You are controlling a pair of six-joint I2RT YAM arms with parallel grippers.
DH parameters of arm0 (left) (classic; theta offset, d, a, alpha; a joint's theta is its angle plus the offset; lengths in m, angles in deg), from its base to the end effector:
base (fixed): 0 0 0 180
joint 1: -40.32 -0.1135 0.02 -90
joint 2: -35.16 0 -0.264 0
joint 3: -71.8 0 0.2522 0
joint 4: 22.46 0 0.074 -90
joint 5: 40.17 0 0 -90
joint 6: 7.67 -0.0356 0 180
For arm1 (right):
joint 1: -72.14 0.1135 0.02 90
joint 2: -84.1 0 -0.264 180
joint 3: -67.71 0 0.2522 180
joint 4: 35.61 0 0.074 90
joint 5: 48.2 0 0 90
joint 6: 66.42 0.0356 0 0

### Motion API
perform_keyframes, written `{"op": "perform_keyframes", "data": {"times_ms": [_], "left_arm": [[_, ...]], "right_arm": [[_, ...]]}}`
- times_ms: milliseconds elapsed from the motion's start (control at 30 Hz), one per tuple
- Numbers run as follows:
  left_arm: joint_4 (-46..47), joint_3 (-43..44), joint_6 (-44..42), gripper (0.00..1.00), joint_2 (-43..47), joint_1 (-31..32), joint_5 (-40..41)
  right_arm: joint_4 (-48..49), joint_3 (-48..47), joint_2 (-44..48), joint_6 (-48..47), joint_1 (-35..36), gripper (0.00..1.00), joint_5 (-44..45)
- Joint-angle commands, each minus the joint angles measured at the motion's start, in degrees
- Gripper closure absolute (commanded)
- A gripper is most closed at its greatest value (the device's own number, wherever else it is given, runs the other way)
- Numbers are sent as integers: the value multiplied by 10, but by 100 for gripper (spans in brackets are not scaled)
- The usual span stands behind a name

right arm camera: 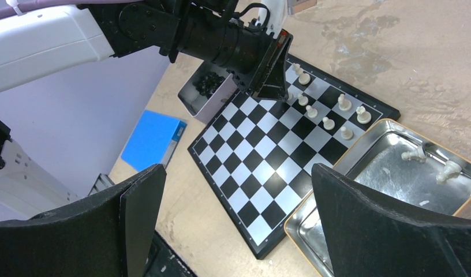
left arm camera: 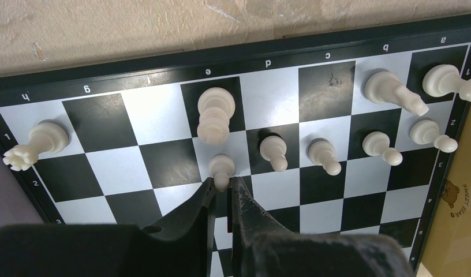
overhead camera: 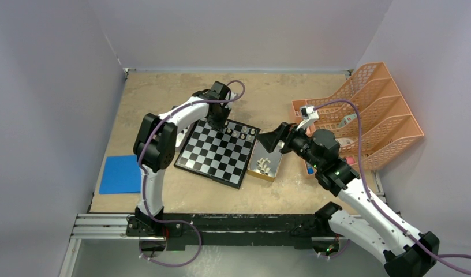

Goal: Set up the chess pieces on the board
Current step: Place the chess piece on the chessboard, then pick up the chess piece from the storage box.

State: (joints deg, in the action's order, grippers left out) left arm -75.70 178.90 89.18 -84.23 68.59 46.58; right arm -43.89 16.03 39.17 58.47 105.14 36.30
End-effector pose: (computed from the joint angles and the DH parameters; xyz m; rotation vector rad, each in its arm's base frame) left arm 0.3878 -0.2108 0.1901 0.5258 2.6893 -0.2534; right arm 0.1600 0.1079 0.3267 -0.0511 1.6888 0.9848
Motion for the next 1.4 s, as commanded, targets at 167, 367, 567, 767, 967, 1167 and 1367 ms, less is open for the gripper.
{"op": "perform_keyframes", "data": {"times_ms": [167, 367, 567, 767, 967, 1167, 1367], "left_arm": [[5, 27, 2, 84, -2, 2, -6], [8, 26, -3, 77, 20, 3, -10], [-8, 24, -1, 71, 61, 3, -38], [0, -11, -1, 68, 154, 3, -53], [-6, -43, -1, 53, 256, 3, -73], [18, -172, 22, 45, 393, 2, -71], [74, -338, 46, 39, 559, 2, -83]], "right_arm": [[22, -9, 12, -18, -1, 1, -2], [22, -11, 6, -34, -1, 1, -17], [25, -3, 1, -32, -1, 1, -18], [-26, -29, -39, -38, -1, 1, 57], [-52, -41, -115, -48, -1, 2, 103], [-101, -63, -189, -41, -1, 21, 172], [-122, -84, -234, -9, -1, 48, 212]]}}
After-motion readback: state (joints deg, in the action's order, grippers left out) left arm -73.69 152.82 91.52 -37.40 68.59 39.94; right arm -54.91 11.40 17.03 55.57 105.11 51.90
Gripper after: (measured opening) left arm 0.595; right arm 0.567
